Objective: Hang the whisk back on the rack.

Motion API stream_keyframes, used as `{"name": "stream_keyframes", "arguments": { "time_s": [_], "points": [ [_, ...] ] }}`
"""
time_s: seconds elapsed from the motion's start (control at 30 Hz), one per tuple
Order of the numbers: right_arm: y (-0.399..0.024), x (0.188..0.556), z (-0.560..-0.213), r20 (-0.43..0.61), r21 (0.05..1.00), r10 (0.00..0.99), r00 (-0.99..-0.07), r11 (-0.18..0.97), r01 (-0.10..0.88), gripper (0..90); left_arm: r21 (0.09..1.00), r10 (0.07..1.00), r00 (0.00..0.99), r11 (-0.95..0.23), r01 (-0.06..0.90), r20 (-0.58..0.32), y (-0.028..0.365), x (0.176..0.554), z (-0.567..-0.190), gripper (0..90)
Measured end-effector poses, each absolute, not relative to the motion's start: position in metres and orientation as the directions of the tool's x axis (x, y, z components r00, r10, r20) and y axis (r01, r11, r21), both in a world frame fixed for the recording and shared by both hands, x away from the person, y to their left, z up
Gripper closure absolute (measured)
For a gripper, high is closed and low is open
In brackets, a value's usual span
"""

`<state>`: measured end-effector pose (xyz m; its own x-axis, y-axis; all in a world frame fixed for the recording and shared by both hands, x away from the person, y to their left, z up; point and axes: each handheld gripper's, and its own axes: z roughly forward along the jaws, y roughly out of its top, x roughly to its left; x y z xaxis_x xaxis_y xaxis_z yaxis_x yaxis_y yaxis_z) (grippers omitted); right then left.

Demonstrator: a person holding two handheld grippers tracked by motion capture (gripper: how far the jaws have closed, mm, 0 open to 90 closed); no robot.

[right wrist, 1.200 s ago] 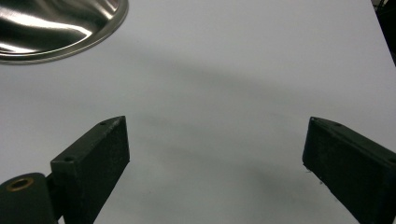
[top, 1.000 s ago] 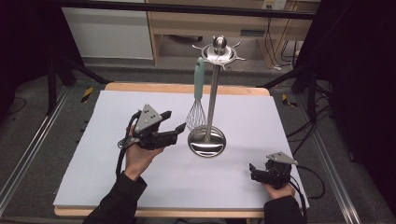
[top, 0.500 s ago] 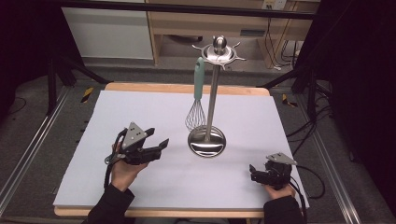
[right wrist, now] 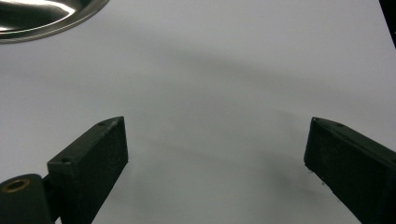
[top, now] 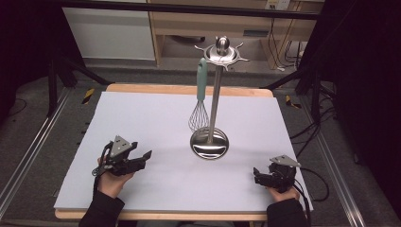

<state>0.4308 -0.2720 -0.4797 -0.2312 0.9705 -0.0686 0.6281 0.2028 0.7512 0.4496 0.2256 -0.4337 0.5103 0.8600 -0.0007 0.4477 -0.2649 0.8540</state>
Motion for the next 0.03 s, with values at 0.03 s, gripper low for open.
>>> {"name": "stream_keyframes", "arguments": {
  "time_s": [0.03],
  "points": [
    [-0.2723, 0.4310, -0.4800, -0.068, 0.750, 0.970, -0.232, 0.203, 0.629, 6.7, 0.851, 0.865, 0.502, -0.263, 0.455, -0.001, 0.2293, 0.4494, -0.4370, 34.5]
  ]
}}
